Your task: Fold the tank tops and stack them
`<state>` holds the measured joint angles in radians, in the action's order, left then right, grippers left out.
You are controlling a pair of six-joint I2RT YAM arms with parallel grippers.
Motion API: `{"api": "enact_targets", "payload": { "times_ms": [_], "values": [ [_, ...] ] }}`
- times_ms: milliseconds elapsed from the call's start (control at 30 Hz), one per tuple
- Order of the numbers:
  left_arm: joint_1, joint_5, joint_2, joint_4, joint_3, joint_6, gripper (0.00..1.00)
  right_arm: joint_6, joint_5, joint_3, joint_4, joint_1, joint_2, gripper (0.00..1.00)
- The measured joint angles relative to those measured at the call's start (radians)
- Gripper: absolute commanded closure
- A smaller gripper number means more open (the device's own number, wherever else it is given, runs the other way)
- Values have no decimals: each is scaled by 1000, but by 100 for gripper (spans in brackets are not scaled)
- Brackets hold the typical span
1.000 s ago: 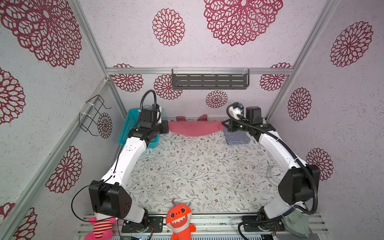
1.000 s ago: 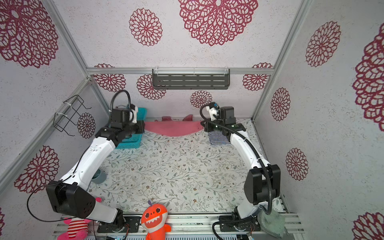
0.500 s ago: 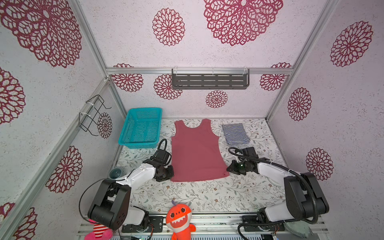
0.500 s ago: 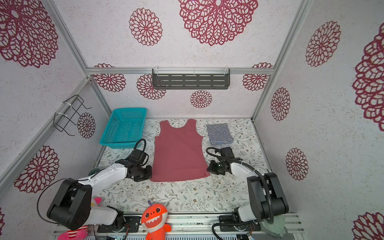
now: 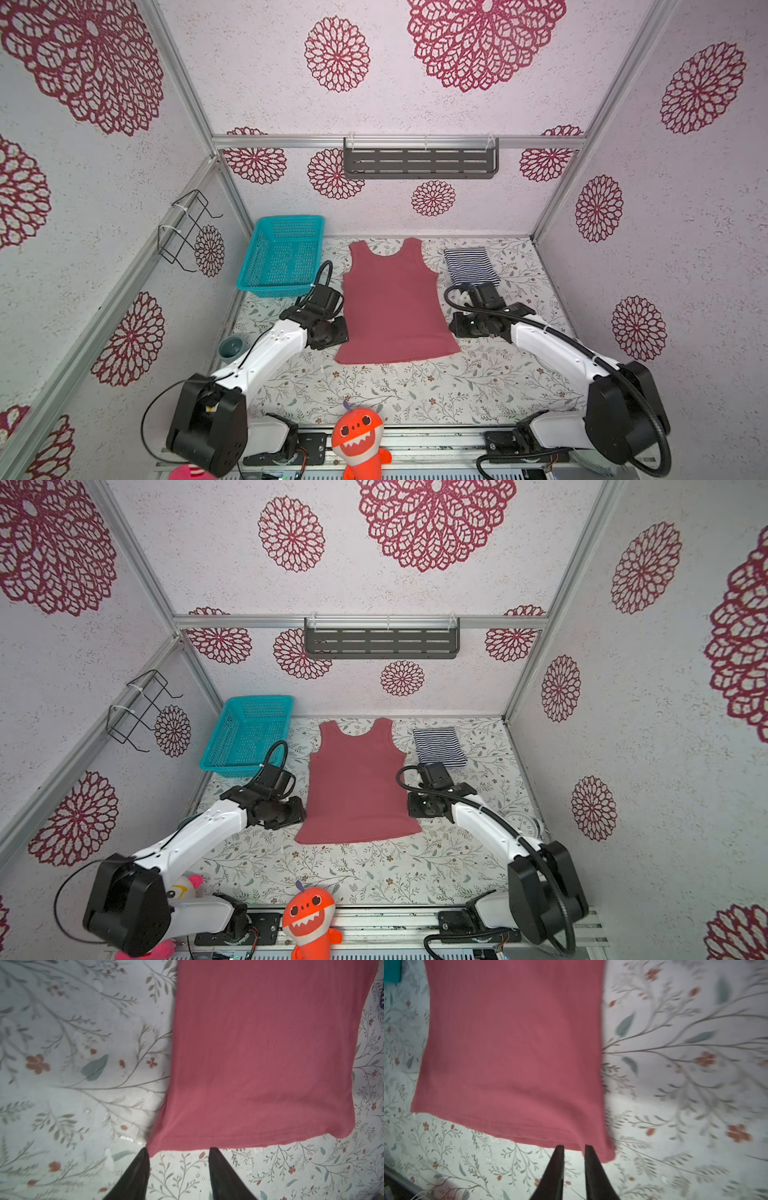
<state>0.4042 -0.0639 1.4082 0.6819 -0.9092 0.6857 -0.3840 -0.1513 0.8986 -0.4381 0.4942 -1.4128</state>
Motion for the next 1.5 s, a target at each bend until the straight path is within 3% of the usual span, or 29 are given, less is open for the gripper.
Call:
{"api": "enact_targets", "payload": {
  "times_ms": [133, 333, 500, 667, 833, 967, 1100, 1333, 1500],
  "values": [
    [21, -12, 141, -88, -14, -1, 54, -11, 10, -9, 63, 38, -134, 85],
    [26, -28, 229, -177, 43, 13, 56, -11, 46, -85, 99, 6, -169, 85],
    [58, -21, 200, -264, 97, 58, 60, -3, 52, -108, 134, -49, -158, 84],
    [166, -24, 164, -353, 161, 146, 61, 34, 35, -88, 161, -135, -190, 84],
    [304, -142, 63, -261, 166, 203, 46, 104, 73, -8, 101, -271, -237, 83],
    [228, -165, -16, -55, -44, 117, 43, 137, 150, 71, -6, -332, -234, 76],
    [86, -153, 66, -7, -331, -39, 48, 113, 181, 123, -46, -265, -155, 69],
    [-66, -146, 592, 27, -782, -200, 56, -60, 80, 44, 124, 75, -74, 70],
    [-79, -136, 865, 69, -925, -231, 57, -167, 57, -41, 212, 140, -151, 70]
  ]
}}
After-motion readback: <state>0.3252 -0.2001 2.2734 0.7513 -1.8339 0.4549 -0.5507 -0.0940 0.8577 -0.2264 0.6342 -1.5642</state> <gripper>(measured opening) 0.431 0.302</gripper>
